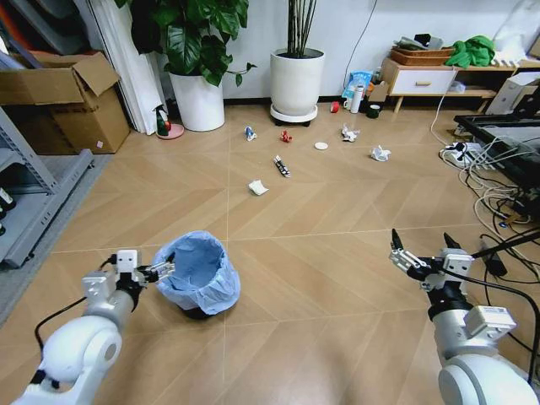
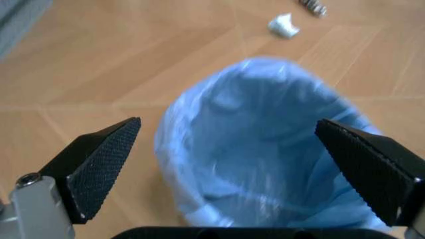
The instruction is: Pick up the trash bin and place the garbage on the floor into it.
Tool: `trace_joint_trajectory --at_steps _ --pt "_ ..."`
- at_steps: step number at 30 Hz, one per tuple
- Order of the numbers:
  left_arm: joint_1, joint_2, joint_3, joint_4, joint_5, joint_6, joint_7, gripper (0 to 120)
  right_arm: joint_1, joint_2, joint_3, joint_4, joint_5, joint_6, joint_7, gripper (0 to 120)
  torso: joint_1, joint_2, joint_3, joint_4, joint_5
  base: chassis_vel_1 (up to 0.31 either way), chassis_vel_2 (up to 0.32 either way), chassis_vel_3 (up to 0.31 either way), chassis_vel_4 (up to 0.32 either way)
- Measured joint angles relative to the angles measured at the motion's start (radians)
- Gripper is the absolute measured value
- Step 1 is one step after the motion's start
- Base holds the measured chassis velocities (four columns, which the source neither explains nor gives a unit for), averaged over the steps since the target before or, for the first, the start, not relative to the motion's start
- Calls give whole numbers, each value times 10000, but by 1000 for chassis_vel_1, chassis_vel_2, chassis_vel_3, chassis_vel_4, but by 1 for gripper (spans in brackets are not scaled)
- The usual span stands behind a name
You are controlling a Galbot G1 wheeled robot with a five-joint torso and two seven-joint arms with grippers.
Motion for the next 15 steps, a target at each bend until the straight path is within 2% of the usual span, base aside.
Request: trace_joint_trajectory --at_steps 1,7,14,15 --pt "0 0 0 0 0 0 0 100 0 0 0 0 0 0 0 100 0 0 0 0 0 0 0 0 0" --pt "-1423 137 558 1354 -667 200 -81 100 -73 -5 31 -124 3 27 -2 100 0 0 -1 -12 -4 0 0 0 0" --pt "-2801 289 1330 3053 -1107 520 -42 100 -6 34 30 -295 -23 49 4 100 0 0 0 -8 -2 0 0 0 0" --pt "-2801 289 1330 3053 -1107 520 -42 100 -6 34 30 -295 -23 49 4 100 0 0 0 -8 -2 0 0 0 0"
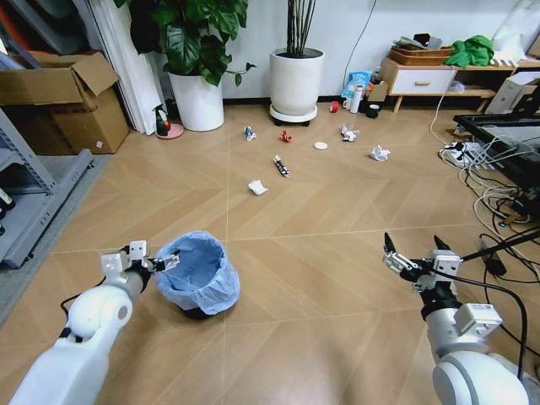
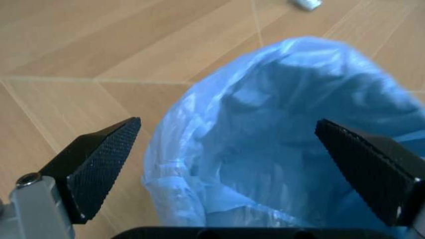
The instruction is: Pick up the trash bin and place the garbage on the floor into it.
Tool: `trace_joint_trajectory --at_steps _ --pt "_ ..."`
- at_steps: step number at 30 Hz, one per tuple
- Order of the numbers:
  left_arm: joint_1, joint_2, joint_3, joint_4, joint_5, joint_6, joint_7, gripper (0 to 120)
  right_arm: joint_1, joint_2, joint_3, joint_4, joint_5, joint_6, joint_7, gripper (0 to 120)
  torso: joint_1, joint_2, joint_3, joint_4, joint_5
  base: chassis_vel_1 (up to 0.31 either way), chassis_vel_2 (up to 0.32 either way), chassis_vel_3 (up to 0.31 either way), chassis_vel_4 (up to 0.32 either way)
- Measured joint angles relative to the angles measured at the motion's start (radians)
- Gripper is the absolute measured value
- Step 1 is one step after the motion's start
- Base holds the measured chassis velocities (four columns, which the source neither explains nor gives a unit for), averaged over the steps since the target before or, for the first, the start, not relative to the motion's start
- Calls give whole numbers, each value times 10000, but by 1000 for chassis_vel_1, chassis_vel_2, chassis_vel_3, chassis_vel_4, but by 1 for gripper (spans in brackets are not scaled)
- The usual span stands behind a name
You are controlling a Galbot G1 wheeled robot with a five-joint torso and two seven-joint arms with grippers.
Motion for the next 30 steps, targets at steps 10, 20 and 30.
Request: trace_joint_trajectory --at_steps 10,20,30 --pt "-833 -58 455 1744 234 178 368 100 22 23 3 -149 -54 116 1 100 0 0 0 -1 -1 0 0 0 0" --pt "-1037 -79 604 2115 230 300 356 90 97 91 -18 -288 -154 226 -4 100 0 0 -1 0 0 0 0 0 0" --pt "-1226 -113 703 2318 114 395 169 53 134 113 -24 -366 -201 299 -8 100 0 0 -1 0 2 0 0 0 0"
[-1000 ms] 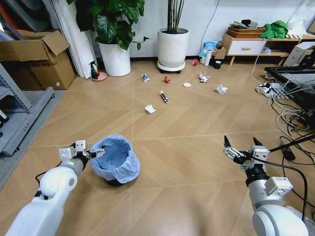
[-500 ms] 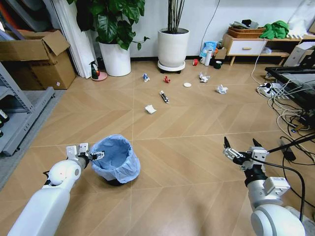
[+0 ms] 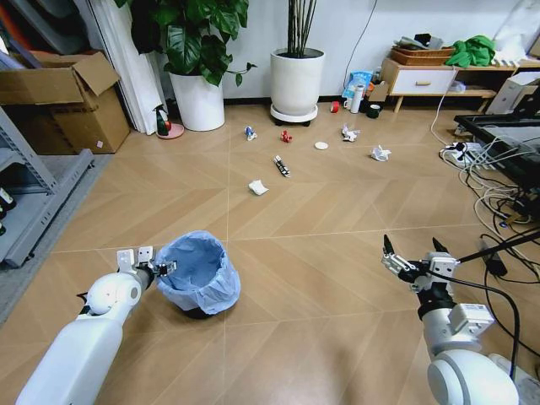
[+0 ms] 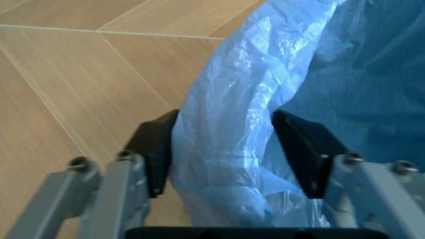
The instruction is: Pick up the trash bin and place the garbage on the floor into it.
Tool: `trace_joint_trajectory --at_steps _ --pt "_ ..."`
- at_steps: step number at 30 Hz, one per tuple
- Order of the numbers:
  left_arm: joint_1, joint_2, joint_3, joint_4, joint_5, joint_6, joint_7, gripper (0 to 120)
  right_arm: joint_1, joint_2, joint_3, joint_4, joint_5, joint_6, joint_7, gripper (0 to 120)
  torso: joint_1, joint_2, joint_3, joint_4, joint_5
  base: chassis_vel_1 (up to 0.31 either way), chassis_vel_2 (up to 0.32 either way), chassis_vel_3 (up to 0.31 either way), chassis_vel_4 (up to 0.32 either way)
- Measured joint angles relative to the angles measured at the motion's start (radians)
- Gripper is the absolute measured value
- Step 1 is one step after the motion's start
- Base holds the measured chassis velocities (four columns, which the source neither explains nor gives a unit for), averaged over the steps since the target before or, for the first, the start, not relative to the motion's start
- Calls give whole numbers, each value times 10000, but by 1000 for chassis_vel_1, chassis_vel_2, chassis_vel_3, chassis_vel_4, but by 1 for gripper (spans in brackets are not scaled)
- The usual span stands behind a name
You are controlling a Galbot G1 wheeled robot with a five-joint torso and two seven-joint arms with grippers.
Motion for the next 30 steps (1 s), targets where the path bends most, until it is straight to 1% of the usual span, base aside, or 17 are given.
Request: trace_joint_trajectory --at_steps 2,3,5,6,7,10,12,15,16,18,20,21,23,24,27,29,30 --pt "-15 0 3 27 -23 0 -32 43 0 5 0 -5 -2 2 5 100 0 0 0 0 0 0 0 0 0" --pt "-15 0 3 27 -23 0 -32 43 0 5 0 -5 -2 2 5 100 0 0 0 0 0 0 0 0 0" --pt "-16 0 3 32 -44 -2 -46 36 6 5 -5 -12 -5 2 9 100 0 0 0 0 0 0 0 0 0" --pt "-16 0 3 32 -44 -2 -46 36 6 5 -5 -12 -5 2 9 100 0 0 0 0 0 0 0 0 0" --pt "-7 8 6 32 -50 -5 -45 29 26 5 -10 -16 -5 2 20 100 0 0 0 0 0 0 0 0 0" --pt "64 18 -13 -28 -87 -19 -39 15 86 1 -12 -17 66 -32 68 100 0 0 0 0 0 0 0 0 0" --pt "106 16 -41 -79 -130 -21 -49 12 98 -3 -12 -13 113 -71 87 100 0 0 0 -1 -2 0 0 0 0" --pt "294 -14 -184 -343 -297 -25 -248 0 138 -34 26 41 313 -279 176 100 0 0 1 -1 -8 0 0 0 0" --pt "294 -14 -184 -343 -297 -25 -248 0 138 -34 26 41 313 -279 176 100 0 0 1 -1 -8 0 0 0 0" --pt "725 -134 -599 -922 -317 -194 -667 0 229 -111 76 172 758 -796 420 100 0 0 1 -1 -1 0 0 0 0" --pt "1197 -231 -1054 -1635 -382 -337 -971 0 365 -227 117 238 1087 -1103 577 100 0 0 1 0 -6 0 0 0 0" --pt "1197 -231 -1054 -1635 -382 -337 -971 0 365 -227 117 238 1087 -1103 577 100 0 0 1 0 -6 0 0 0 0" --pt "1742 -278 -1535 -2555 -396 -514 -1203 0 476 -366 164 283 1237 -1247 617 100 0 0 0 1 1 0 0 0 0" --pt "1742 -278 -1535 -2555 -396 -514 -1203 0 476 -366 164 283 1237 -1247 617 100 0 0 0 1 1 0 0 0 0" --pt "2589 -450 -2207 -4180 -471 -881 -1687 0 486 -578 216 433 1400 -1320 643 100 0 0 0 4 2 0 0 0 0" --pt "2703 -499 -2265 -4455 -486 -958 -1812 0 456 -593 242 467 1399 -1319 643 100 -1 0 0 5 4 0 0 0 0" --pt "2810 -574 -2288 -4786 -495 -1061 -1974 0 386 -594 296 525 1385 -1308 643 100 0 0 0 4 3 0 0 0 0"
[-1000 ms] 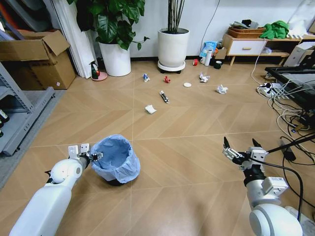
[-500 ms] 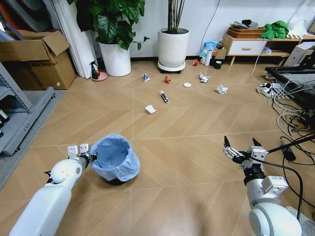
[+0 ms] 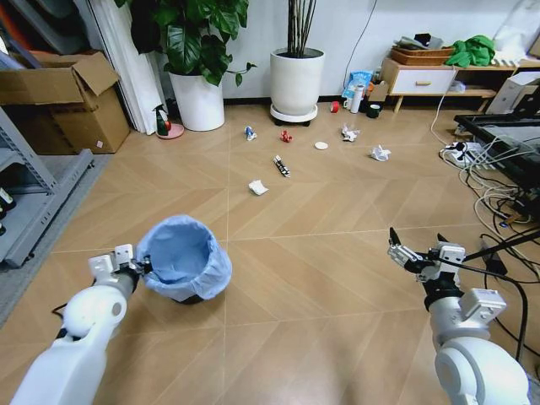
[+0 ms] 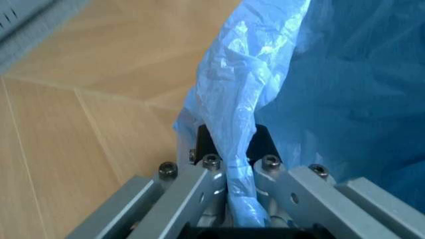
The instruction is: Pick up the trash bin and place the garbage on the floor into it.
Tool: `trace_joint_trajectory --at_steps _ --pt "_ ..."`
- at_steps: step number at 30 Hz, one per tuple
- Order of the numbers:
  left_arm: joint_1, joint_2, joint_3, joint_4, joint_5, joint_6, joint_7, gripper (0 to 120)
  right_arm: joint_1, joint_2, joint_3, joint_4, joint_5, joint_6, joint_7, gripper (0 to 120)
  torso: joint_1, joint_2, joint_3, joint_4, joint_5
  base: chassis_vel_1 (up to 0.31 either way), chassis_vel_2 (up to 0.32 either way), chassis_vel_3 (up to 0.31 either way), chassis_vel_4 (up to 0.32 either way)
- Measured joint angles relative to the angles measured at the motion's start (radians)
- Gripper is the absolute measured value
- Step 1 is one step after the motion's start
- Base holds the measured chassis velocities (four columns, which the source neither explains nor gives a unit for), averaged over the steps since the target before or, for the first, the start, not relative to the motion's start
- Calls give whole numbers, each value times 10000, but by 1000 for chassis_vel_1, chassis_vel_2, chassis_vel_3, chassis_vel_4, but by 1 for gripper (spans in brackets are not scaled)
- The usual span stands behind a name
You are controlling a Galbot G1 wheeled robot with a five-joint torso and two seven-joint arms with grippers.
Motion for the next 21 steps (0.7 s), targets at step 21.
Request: trace_joint_trajectory --at_steps 21 --pt "2447 -1880 -412 -2544 3947 -2488 1590 0 -488 -80 297 787 -301 -54 -350 100 0 0 0 -4 -4 0 0 0 0"
